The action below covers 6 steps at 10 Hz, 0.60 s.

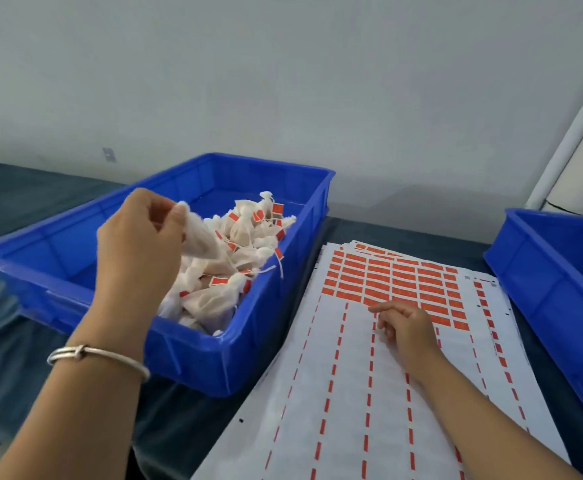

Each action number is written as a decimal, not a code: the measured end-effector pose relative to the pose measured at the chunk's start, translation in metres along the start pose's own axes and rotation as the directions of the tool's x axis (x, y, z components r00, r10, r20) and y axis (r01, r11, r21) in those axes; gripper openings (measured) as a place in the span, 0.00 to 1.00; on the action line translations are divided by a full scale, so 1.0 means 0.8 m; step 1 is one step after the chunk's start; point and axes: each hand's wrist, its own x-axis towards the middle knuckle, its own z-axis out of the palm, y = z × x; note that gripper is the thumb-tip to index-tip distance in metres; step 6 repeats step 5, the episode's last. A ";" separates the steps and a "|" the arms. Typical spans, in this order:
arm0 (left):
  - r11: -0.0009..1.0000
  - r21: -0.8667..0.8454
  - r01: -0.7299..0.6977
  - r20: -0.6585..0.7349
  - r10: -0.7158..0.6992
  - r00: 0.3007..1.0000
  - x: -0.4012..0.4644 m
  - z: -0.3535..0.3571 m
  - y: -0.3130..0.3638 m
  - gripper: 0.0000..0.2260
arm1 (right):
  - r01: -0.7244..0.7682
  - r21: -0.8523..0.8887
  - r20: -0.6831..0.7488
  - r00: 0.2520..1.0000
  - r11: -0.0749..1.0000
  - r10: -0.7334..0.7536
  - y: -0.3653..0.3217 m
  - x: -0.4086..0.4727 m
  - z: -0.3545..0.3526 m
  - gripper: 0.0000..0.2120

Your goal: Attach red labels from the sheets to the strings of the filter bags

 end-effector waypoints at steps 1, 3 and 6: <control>0.972 0.221 0.076 0.045 -0.088 0.995 0.008 -0.013 -0.032 0.06 | 0.041 -0.094 0.008 0.999 0.995 -0.040 -0.005 0.000 0.001 0.15; 0.914 0.393 0.100 0.159 -0.175 0.972 0.005 -0.012 -0.058 0.06 | 0.088 -0.190 0.032 0.996 0.978 -0.083 -0.002 0.001 0.002 0.12; 0.969 0.245 0.021 0.088 -0.044 0.995 -0.007 -0.003 -0.043 0.16 | 0.083 -0.112 -0.161 0.982 0.990 -0.101 -0.002 -0.002 0.008 0.10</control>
